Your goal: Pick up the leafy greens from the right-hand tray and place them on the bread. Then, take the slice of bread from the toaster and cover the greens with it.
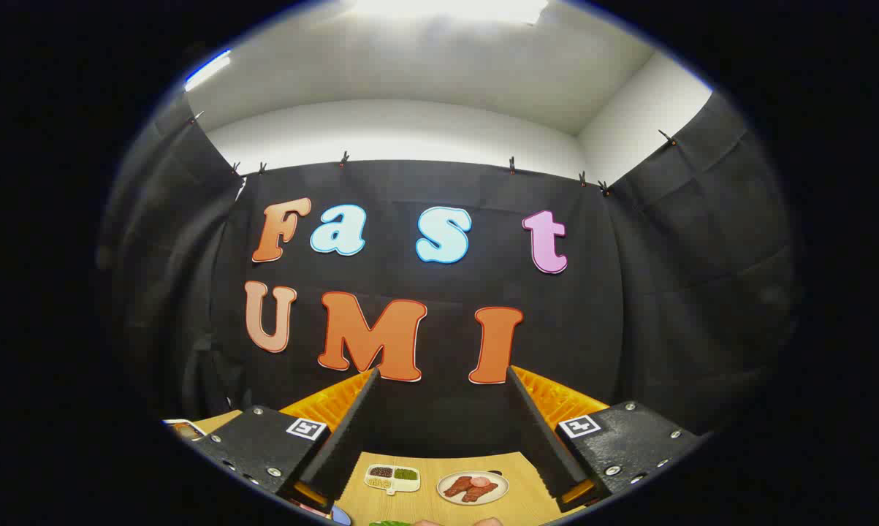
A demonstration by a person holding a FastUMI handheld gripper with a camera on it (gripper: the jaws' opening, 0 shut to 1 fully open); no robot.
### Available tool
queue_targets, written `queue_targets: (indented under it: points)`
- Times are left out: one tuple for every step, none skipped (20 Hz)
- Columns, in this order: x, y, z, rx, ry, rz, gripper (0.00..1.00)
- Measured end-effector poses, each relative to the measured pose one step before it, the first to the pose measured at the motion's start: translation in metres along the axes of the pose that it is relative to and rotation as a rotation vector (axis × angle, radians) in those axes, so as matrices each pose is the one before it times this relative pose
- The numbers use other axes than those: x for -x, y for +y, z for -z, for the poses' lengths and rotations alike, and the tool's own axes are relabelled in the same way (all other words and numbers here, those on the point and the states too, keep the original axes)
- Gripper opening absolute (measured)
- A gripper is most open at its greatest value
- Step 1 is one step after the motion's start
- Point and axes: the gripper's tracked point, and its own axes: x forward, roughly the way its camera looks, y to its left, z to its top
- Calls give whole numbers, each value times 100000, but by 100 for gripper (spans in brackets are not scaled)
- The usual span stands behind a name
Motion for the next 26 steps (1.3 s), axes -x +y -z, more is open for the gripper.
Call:
queue_targets:
  points:
    - [-69, 92, 5, -443, 195, -210, 99]
    - [-93, 186, 79, -765, 427, -652, 99]
    - [3, 19, 0, -334, 566, -894, 99]
    - [79, -19, -104, 301, 49, -1046, 99]
    - [50, -109, -139, 702, -281, -12, 99]
    - [33, 185, 17, -8, -345, 570, 99]
    - [37, 202, 32, -898, -113, 358, 99]
    - [-84, 6, 65, -936, 466, -437, 99]
    - [-14, 31, -100, -353, 9, -1124, 99]
    - [7, -292, -151, 538, -96, -46, 99]
    - [109, -244, -267, 835, -389, 761, 99]
    - [17, 399, 108, 626, -311, 809, 99]
    - [-73, 99, 71, 118, -158, 387, 99]
    - [-67, -62, 169, 23, 159, 539, 99]
    - [5, -108, 155, 467, 587, 546, 99]
    - [-26, 14, 92, 529, 457, 617, 99]
    - [19, -29, 95, 428, 606, 508, 99]
    - [12, 66, 46, 206, 763, 90, 99]
    - [-17, -56, 157, 142, 991, 148, 99]
    - [-1, -79, 128, 168, 707, 98, 99]
    - [1, -83, 97, 43, 534, 357, 99]
    - [25, -19, 178, -156, 678, 87, 99]
    - [-56, -105, 311, -280, 615, 194, 99]
    - [-77, -196, 340, -265, 643, 114, 99]
    - [304, -305, 395, -344, 573, 78, 99]
    - [362, -308, 352, -467, 659, 213, 99]
